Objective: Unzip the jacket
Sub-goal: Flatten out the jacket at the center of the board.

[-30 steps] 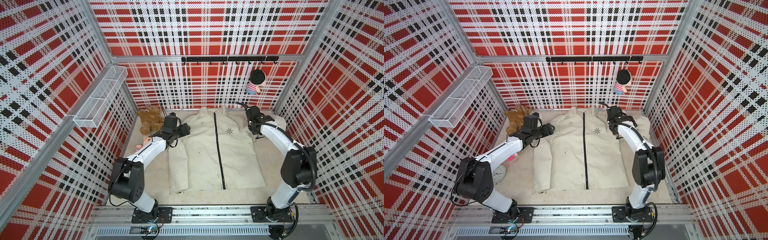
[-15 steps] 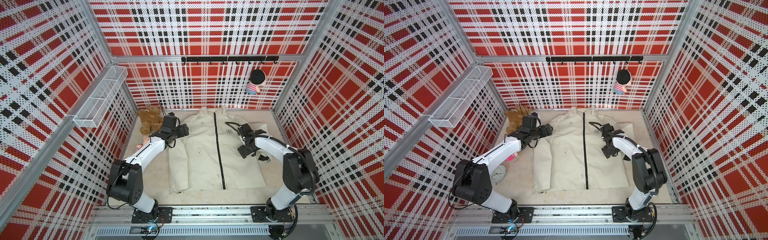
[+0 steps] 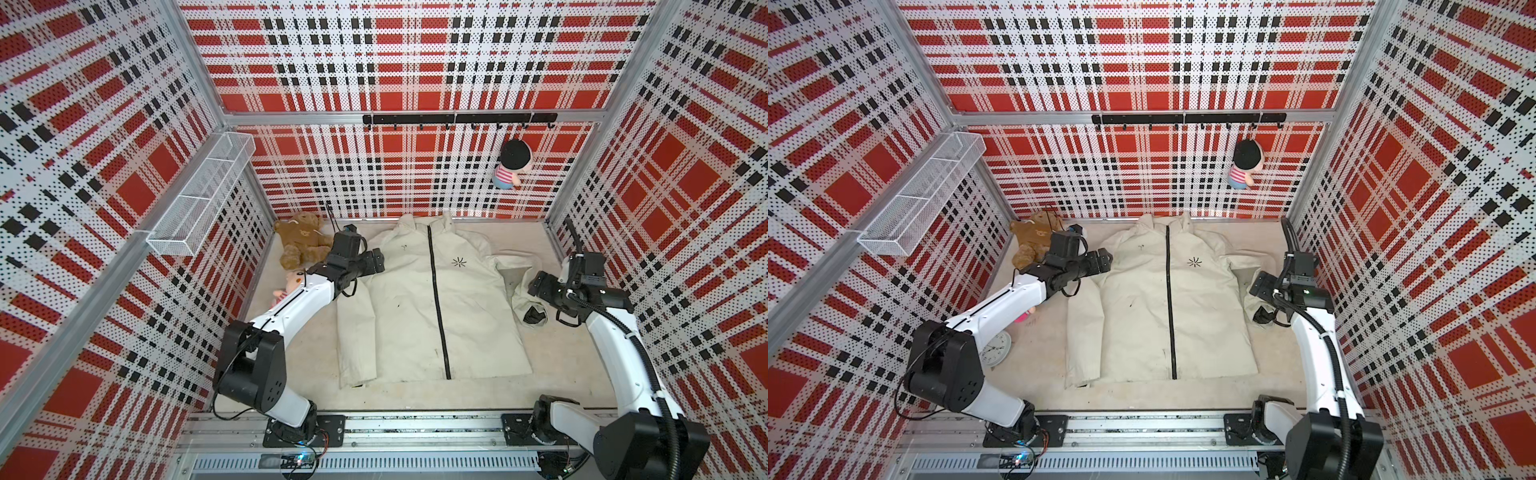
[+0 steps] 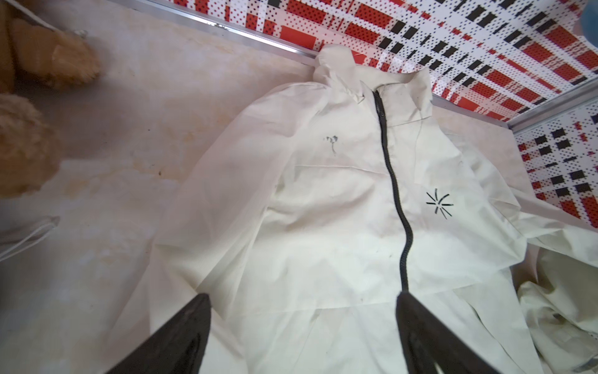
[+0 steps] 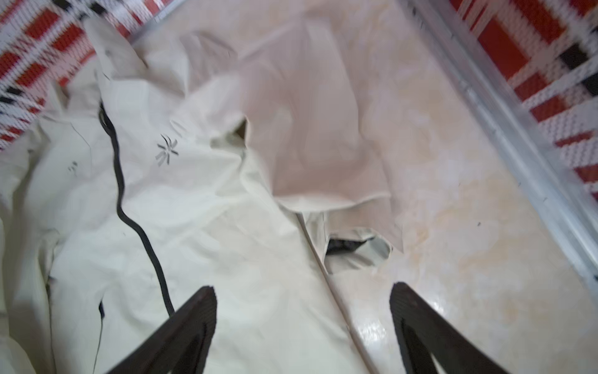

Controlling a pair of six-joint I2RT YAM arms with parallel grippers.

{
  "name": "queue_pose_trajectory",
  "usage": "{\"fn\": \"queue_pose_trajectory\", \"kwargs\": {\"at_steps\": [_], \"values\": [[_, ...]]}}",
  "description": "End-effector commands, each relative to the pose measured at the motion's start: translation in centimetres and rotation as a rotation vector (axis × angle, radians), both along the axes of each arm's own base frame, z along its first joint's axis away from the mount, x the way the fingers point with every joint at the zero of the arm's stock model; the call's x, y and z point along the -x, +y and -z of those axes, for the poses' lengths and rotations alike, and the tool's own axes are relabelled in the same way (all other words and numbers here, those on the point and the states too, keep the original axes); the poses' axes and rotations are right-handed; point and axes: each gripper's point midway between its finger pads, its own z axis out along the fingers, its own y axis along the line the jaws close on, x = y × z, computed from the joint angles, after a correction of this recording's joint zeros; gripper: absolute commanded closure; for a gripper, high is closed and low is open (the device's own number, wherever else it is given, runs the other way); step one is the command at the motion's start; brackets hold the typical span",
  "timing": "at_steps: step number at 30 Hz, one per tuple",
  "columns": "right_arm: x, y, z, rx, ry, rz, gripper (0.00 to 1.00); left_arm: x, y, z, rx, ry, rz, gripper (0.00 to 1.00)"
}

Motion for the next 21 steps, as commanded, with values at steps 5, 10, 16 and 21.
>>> {"fn": "queue_pose_trajectory", "kwargs": {"at_steps": [5, 10, 16, 21], "values": [[3.1, 1.6, 5.1, -0.065, 0.149, 0.061, 0.27, -0.4, -2.4, -2.4, 0.132, -0.081, 0.072, 0.09], [1.9, 1.9, 7.6, 0.010, 0.189, 0.097, 0.17, 0.0, -2.9, -2.5, 0.189, -0.085, 0.097, 0.10], [0.8, -2.8, 5.4, 0.301, 0.273, 0.136, 0.13, 0.4, -2.7, -3.1, 0.193, -0.097, 0.105, 0.09], [-0.6, -2.9, 4.9, 0.377, 0.353, -0.010, 0.09, 0.3, -2.7, -3.1, 0.190, -0.096, 0.107, 0.09]]}}
